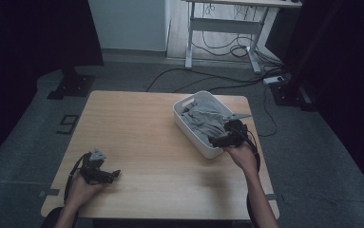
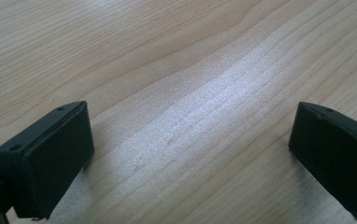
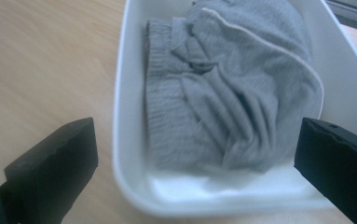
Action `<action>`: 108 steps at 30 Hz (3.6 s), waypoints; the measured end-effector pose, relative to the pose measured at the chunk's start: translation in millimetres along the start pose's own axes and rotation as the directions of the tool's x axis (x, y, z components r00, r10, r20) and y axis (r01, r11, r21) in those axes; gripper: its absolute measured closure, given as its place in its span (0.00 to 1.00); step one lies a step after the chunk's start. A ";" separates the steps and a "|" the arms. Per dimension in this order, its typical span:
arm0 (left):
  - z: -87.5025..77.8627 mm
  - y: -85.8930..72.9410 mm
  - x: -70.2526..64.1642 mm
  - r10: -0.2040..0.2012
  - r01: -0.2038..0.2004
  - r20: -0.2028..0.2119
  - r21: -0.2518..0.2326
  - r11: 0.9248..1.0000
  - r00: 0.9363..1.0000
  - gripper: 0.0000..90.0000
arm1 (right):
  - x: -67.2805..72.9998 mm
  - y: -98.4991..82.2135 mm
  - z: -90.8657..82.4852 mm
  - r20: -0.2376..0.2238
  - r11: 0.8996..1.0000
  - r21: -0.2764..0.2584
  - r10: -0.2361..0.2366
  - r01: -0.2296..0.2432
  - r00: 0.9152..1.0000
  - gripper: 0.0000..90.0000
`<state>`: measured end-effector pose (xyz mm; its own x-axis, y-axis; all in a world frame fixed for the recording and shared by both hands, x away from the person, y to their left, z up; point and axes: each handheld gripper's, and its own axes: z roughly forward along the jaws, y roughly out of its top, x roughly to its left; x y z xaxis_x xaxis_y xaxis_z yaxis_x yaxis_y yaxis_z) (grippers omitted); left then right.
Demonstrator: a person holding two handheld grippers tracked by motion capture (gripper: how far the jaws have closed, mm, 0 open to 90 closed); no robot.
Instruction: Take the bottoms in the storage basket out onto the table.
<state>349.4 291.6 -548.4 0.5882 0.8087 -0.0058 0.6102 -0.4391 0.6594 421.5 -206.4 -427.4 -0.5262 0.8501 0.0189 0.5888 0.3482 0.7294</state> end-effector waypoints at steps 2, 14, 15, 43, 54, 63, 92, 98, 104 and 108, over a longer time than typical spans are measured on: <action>0.0 0.0 0.0 0.000 0.000 0.000 0.000 1.000 1.000 0.00 | -2.6 7.8 7.0 0.009 1.000 0.020 -0.008 0.007 1.000 0.00; 0.0 0.0 0.0 0.000 0.000 0.000 0.000 1.000 1.000 0.00 | -25.6 47.5 54.0 0.052 0.994 0.102 -0.030 0.024 0.998 0.00; 0.0 0.0 0.0 0.000 0.000 0.000 0.000 1.000 1.000 0.00 | -26.3 49.3 57.0 0.054 0.994 0.105 -0.030 0.024 0.998 0.00; 0.9 0.9 -0.1 0.002 -0.002 0.003 0.000 1.000 1.000 0.00 | -28.5 42.2 168.1 0.055 0.945 0.321 -0.082 0.060 0.995 0.00; 1.2 1.3 -0.6 0.002 -0.002 0.003 0.000 1.000 1.000 0.00 | -26.2 48.7 167.6 0.045 0.918 0.397 -0.028 0.008 0.999 0.53; 1.2 1.3 -0.6 0.002 -0.002 0.003 0.000 1.000 1.000 0.00 | -23.7 54.0 155.7 0.049 0.923 0.384 -0.014 -0.006 0.999 0.82; 1.2 1.4 -0.6 0.002 -0.002 0.003 0.000 1.000 1.000 0.00 | -23.1 93.8 11.7 0.033 1.000 -0.019 0.023 -0.022 0.999 0.83; 1.2 1.4 -0.7 0.002 -0.002 0.002 0.000 1.000 1.000 0.00 | -20.1 101.8 -11.7 0.037 0.998 -0.056 0.020 -0.018 0.999 0.83; 1.0 1.4 -0.7 0.002 -0.002 0.003 0.001 1.000 1.000 0.00 | -13.1 112.7 -41.8 0.029 0.995 -0.102 0.019 -0.016 0.999 0.83; 1.4 1.6 -1.3 -0.001 0.001 0.000 -0.001 1.000 1.000 0.00 | -4.0 116.7 -53.6 0.010 0.993 -0.119 0.009 -0.008 1.000 0.83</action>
<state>350.3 289.3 -548.4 0.5873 0.8094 -0.0064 0.6106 -0.4378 0.6600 459.4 -190.3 -305.7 -0.5150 0.8570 0.0187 0.5154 0.2921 0.8056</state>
